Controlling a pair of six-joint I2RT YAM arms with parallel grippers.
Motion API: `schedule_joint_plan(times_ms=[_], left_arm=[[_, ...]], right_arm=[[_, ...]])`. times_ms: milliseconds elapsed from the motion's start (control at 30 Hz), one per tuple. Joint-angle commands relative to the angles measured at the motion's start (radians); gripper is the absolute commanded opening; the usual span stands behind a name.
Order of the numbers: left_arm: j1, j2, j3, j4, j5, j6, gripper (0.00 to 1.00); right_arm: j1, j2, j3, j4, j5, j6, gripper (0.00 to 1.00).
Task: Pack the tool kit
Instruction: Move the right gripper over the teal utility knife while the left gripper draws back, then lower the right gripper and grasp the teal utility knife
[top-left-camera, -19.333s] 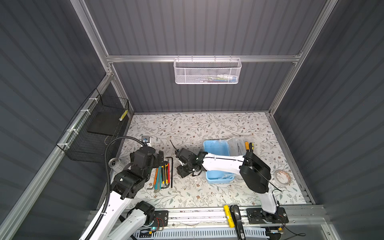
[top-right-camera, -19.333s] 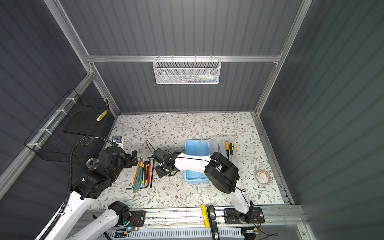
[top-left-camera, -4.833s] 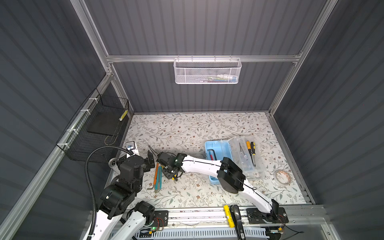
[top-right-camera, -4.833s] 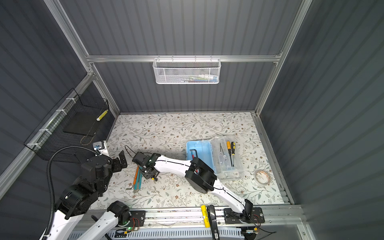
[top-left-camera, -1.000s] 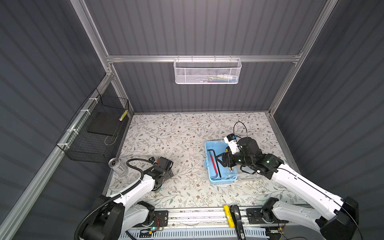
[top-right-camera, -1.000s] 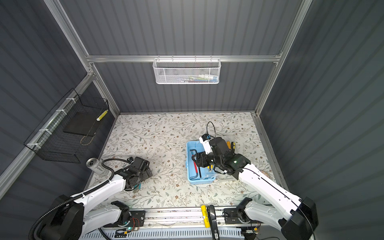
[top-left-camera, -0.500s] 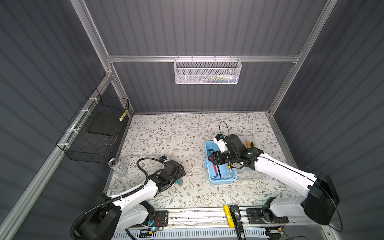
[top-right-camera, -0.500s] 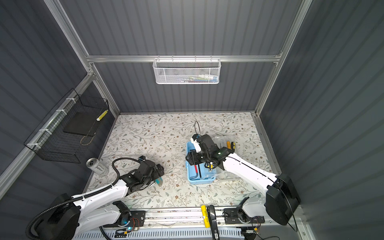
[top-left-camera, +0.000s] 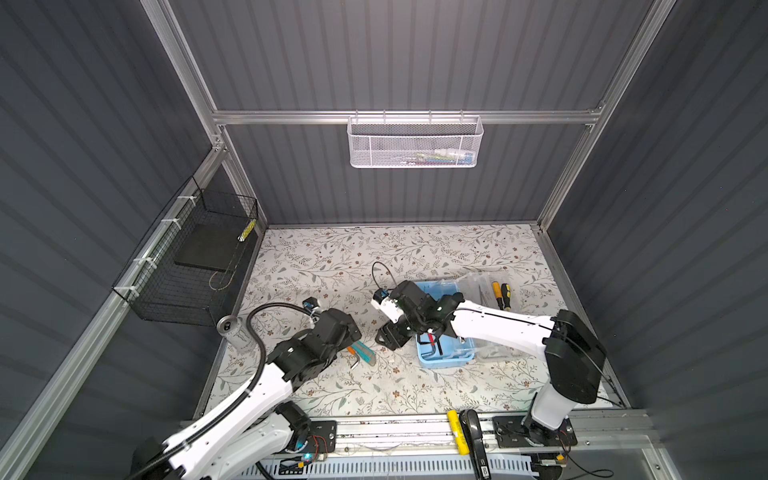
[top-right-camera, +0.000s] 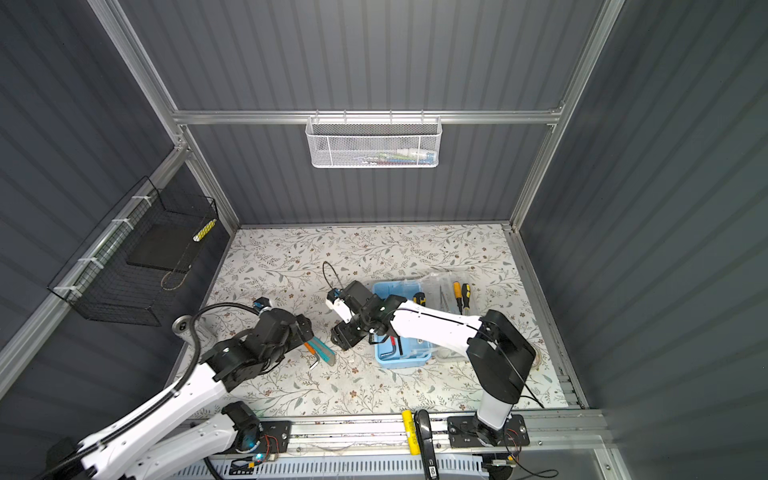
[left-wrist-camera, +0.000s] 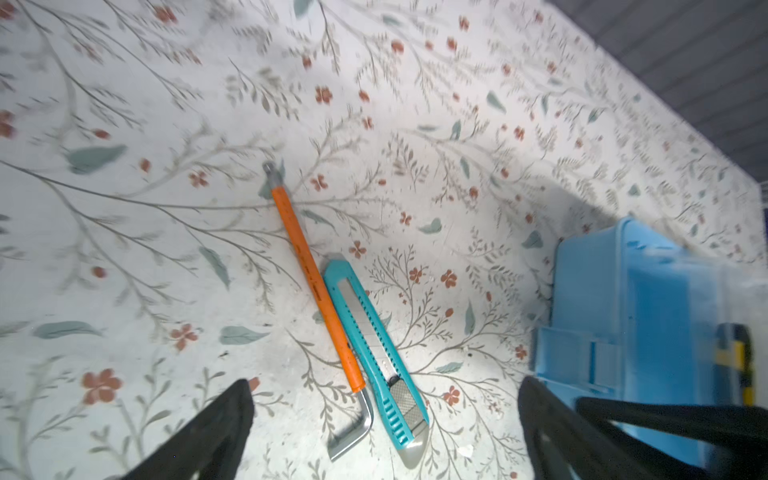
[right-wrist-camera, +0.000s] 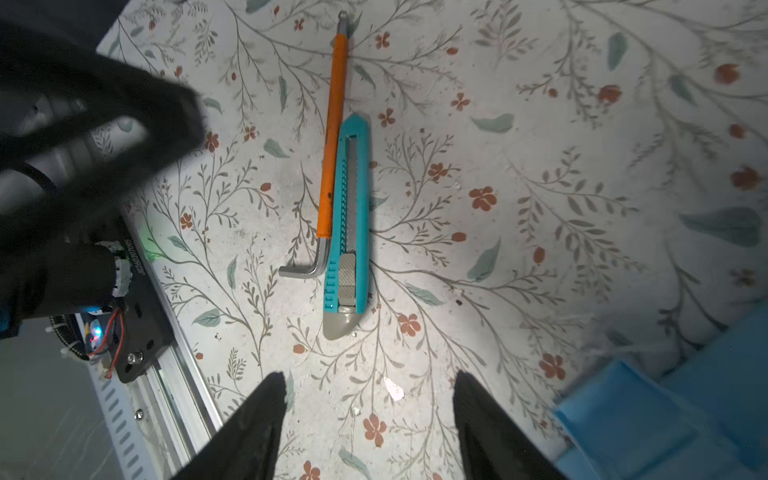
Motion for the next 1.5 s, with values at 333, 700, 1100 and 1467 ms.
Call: schedule_joint_plan(times_ms=[333, 700, 1100, 1467], left_arm=[[0.002, -0.137, 0.2, -0.45, -0.209, 0.063, 1.0], [0.001, -0.269, 0.169, -0.424, -0.215, 0.078, 0.99], [0.001, -0.261, 0.181, -0.443, -0.225, 0.1, 1.0], [0.001, -0.271, 0.175, -0.426, -0.231, 0.127, 0.99]], right_arm=[[0.117, 0.232, 0.17, -0.174, 0.114, -0.17, 0.69], [0.144, 0.363, 0.289, -0.233, 0.162, -0.143, 0.69], [0.146, 0.443, 0.35, -0.267, 0.184, -0.131, 0.61], [0.147, 0.476, 0.392, -0.295, 0.198, -0.124, 0.44]])
